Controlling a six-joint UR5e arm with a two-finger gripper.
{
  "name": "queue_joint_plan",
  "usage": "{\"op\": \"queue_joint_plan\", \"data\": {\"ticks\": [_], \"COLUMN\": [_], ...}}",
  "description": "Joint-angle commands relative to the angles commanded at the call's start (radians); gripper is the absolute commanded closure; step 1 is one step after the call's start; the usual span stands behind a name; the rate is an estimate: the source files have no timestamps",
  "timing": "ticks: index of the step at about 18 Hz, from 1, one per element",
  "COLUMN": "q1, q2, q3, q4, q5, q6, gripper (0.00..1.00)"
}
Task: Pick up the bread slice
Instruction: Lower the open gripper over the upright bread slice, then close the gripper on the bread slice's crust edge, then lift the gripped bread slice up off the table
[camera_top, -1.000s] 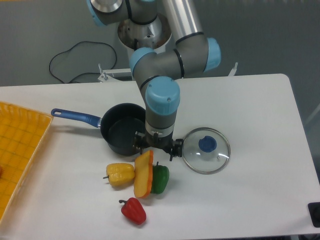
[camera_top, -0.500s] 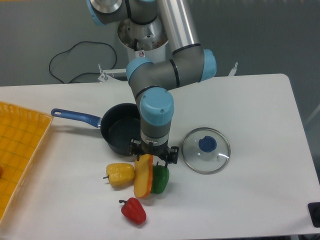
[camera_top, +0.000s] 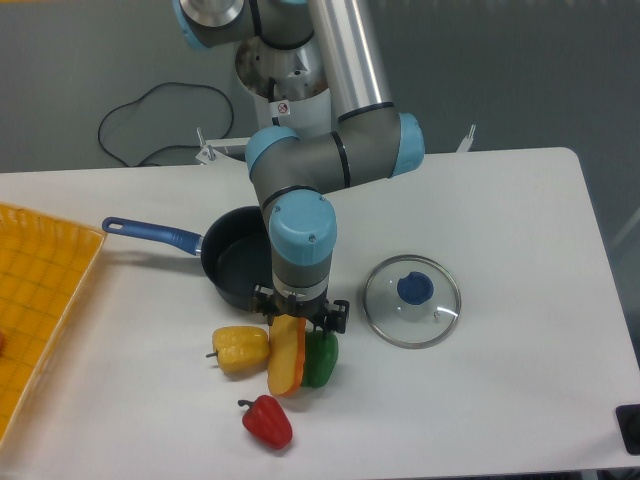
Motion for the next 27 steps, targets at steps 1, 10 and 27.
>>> {"op": "queue_joint_plan", "data": {"ticks": [1,10,27], "q1": [-0.002,0.0,0.054], "q2": [-0.002,0.0,0.101], "q3": [0.0,0.018,0.137], "q4": [-0.003,-0.061,-0.324], "q5": [0.0,-0.003,-0.008], "q6": [0.0,0.0,0.243], "gripper": [0.41,0.96,1.0]}}
